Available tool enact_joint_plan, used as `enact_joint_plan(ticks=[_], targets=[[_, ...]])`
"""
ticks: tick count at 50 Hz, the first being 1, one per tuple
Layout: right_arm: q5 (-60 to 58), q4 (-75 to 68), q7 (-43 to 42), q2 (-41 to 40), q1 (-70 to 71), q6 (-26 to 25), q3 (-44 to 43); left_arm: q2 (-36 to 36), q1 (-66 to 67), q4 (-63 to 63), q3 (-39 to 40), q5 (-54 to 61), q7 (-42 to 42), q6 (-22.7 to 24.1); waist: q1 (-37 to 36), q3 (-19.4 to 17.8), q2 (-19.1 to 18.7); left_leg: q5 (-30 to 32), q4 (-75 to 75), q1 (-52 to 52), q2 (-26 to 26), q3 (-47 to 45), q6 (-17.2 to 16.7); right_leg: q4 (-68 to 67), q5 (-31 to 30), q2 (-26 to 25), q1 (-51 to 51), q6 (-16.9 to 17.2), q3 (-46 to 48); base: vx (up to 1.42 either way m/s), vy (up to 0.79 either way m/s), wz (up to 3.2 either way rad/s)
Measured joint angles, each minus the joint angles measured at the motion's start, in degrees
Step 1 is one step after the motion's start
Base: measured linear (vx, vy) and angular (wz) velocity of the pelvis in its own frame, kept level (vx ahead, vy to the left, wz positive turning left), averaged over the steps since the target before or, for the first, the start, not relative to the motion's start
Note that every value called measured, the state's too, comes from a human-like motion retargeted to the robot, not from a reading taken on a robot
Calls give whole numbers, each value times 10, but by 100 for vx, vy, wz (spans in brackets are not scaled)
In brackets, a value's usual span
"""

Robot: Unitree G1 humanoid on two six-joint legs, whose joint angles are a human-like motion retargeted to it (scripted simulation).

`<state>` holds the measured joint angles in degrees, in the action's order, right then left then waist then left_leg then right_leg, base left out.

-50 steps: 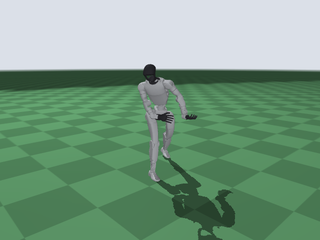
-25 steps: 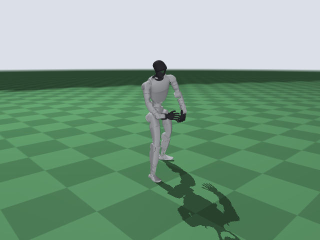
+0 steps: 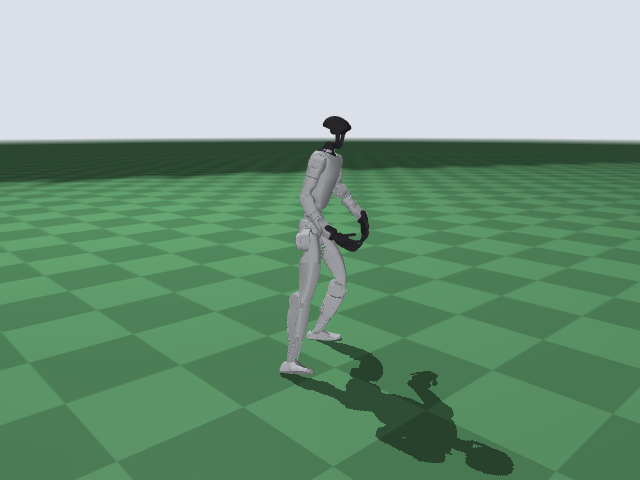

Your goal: Kungfu

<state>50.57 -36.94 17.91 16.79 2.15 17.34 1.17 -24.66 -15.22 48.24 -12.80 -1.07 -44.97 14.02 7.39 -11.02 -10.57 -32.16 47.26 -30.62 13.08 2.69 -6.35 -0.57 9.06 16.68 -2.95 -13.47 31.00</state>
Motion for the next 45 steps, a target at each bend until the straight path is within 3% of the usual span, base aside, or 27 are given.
enact_joint_plan(ticks=[5,8,11,14,18,20,22,25,30,33,39,42,45], targets=[[116,-45,59,-15,-57,-91,6,-54,154,-66,52,378,-42,-93,31,24,26,63,-133,54,-35,-13,15,-114,-4,-49,-22,51,-113,23,30,82],[117,-53,90,-33,-107,-123,9,-36,232,-76,90,542,-41,-158,61,39,39,120,-237,104,-44,-18,-4,-160,13,-107,-20,79,-156,20,15,114],[116,-39,118,-60,-175,-141,-12,3,296,-80,132,616,-19,-192,67,59,47,159,-325,158,-53,-6,-36,-203,46,-171,-24,95,-189,32,4,86],[127,-11,150,-100,-254,-166,-39,30,372,-106,154,637,1,-201,67,88,65,173,-376,197,-76,6,-41,-233,93,-234,-44,101,-217,41,-3,63],[138,19,207,-163,-331,-208,-52,99,486,-160,216,606,-36,-206,89,128,127,170,-391,216,-130,7,-27,-169,104,-256,-62,126,-213,30,-13,26],[135,21,234,-192,-354,-219,-47,150,524,-169,242,593,-63,-207,94,142,154,180,-392,229,-160,-3,6,-126,-7,-245,-61,70,-206,19,8,-42],[149,10,239,-211,-360,-241,-38,182,537,-162,254,599,-71,-209,87,150,156,175,-386,227,-158,-25,-11,-146,10,-251,-56,121,-270,7,14,-40],[194,3,235,-211,-349,-254,-40,185,528,-147,239,612,-61,-213,122,146,140,182,-377,228,-163,13,-15,-158,11,-274,-68,193,-312,2,17,80],[196,-31,200,-117,-282,-248,-15,99,474,-134,199,570,-48,-227,88,156,114,185,-403,249,-164,-9,13,-141,28,-232,-41,270,-223,0,21,-38],[95,-83,224,-43,-221,-241,13,7,423,-115,175,487,-46,-220,72,160,113,188,-403,247,-161,-29,19,-134,24,-214,-45,283,-226,-11,11,-54],[-214,-251,256,59,-83,-167,74,-120,263,27,67,187,39,-179,60,135,111,185,-401,241,-149,-39,35,-97,28,-170,-43,209,-158,-29,-1,-21],[-404,-342,183,79,-9,-123,107,-115,197,123,13,48,139,-162,55,117,107,182,-407,245,-144,-58,47,-71,12,-153,-36,207,-148,-37,-7,-63],[-607,-410,29,63,43,-128,108,-60,163,224,-7,-59,276,-165,52,96,95,178,-411,251,-130,-95,49,-57,-20,-140,-33,211,-171,-36,-2,-111]])
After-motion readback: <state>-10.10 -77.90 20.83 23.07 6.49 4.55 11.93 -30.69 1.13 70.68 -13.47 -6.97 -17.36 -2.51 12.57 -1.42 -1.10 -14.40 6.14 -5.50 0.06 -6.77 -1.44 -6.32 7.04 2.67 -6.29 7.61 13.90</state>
